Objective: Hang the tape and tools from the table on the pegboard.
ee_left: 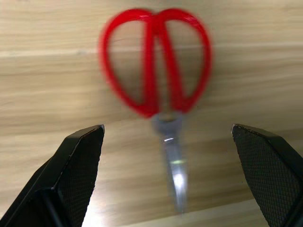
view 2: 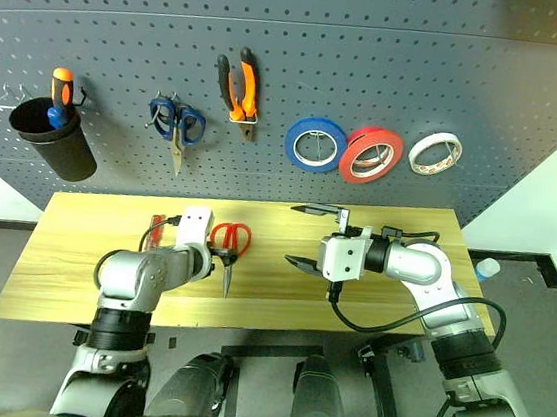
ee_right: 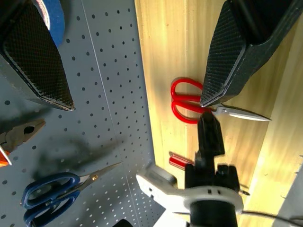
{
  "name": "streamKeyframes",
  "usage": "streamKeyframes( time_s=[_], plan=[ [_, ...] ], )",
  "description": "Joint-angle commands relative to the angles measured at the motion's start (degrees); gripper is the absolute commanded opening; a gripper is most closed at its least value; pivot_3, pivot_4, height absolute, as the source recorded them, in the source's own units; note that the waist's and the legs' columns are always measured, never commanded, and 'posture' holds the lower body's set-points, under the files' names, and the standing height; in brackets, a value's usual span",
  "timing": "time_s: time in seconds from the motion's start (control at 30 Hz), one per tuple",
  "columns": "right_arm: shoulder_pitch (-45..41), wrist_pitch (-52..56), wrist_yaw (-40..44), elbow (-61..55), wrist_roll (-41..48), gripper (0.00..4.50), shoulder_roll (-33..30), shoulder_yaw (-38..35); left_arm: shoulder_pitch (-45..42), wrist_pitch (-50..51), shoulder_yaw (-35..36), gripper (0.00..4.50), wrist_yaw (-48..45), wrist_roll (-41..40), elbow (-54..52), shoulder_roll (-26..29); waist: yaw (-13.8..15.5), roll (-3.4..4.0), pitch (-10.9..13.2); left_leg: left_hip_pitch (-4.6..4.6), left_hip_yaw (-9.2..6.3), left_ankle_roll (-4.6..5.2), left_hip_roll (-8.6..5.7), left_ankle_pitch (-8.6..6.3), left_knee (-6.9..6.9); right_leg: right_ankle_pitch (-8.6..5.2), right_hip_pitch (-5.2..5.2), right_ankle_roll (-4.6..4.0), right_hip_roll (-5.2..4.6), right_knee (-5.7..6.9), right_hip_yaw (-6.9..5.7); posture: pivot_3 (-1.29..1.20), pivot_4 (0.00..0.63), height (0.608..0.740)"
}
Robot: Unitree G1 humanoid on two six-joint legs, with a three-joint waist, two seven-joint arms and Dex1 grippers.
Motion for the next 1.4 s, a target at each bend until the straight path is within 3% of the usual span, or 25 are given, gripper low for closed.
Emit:
streamKeyframes(
  time_s=[0.03, 0.33, 0.67, 1.07, 1.1, 1.13, 1.4],
  plan=[
    [-0.32, -1.09, -1.22, -0.45, -0.01, 4.47, -0.08, -0.95, -2.25, 1.51, 2.11, 4.5, 3.56, 2.53, 4.32, -0.79, -0.02, 0.0, 0.0, 0.01, 0.0, 0.0, 0.0, 0.0, 0.0, 0.0, 0.0, 0.0, 0.0, 0.0, 0.0, -0.03, 0.136, 0.74],
    [2.04, -2.34, -0.83, 1.27, 0.5, 4.47, -2.05, -1.48, -8.64, 0.45, 10.49, 4.5, 6.06, 1.32, 14.43, -4.37, 0.17, -0.07, 0.04, -0.01, 0.0, -0.01, -0.07, 0.01, 0.07, 0.03, 0.06, 0.07, -0.07, -0.02, -0.01, -0.03, 0.131, 0.74],
    [2.5, -3.09, -2.81, 1.79, -0.64, 4.47, -1.99, -1.66, -12.94, -2.55, 14.52, 4.5, 8.34, 1.58, 24.82, -4.76, -0.04, -0.07, 0.04, 0.04, 0.03, -0.03, -0.07, 0.02, 0.07, 0.05, 0.09, 0.14, -0.08, -0.03, 0.0, -0.05, 0.127, 0.74],
    [1.89, -3.66, -4.26, 2.2, -1.46, 4.5, -1.64, -1.24, -14.78, -3.48, 16.33, 0.59, 9.65, 0.8, 28.88, -3.95, -0.04, -0.07, 0.01, 0.11, 0.03, -0.17, -0.08, 0.1, 0.16, 0.13, 0.23, 0.25, -0.08, -0.03, 0.0, -0.05, 0.112, 0.74],
    [1.82, -3.67, -4.29, 2.26, -1.48, 4.5, -1.56, -1.19, -15.05, -2.78, 16.26, 0.51, 9.98, 1.01, 29.14, -3.73, -0.18, -0.06, 0.0, 0.11, 0.03, -0.17, -0.08, 0.1, 0.16, 0.13, 0.24, 0.25, -0.08, -0.03, 0.0, -0.04, 0.111, 0.74],
    [1.8, -3.7, -4.34, 2.35, -1.5, 4.5, -1.51, -1.14, -15.1, -2.51, 16.47, 0.14, 10.11, 0.89, 29.13, -3.61, -0.18, -0.06, 0.0, 0.13, 0.03, -0.17, -0.08, 0.1, 0.15, 0.14, 0.23, 0.25, -0.08, -0.03, 0.0, -0.04, 0.109, 0.74],
    [1.75, -3.62, -4.32, 2.84, -0.98, 4.5, -1.18, -1.08, -15.09, 0.12, 17.16, 0.04, 11.02, 0.63, 26.68, -2.41, -0.08, -0.07, -0.01, 0.12, 0.02, -0.22, -0.08, 0.13, 0.16, 0.17, 0.23, 0.23, -0.08, -0.01, 0.0, -0.03, 0.108, 0.74]
  ],
)
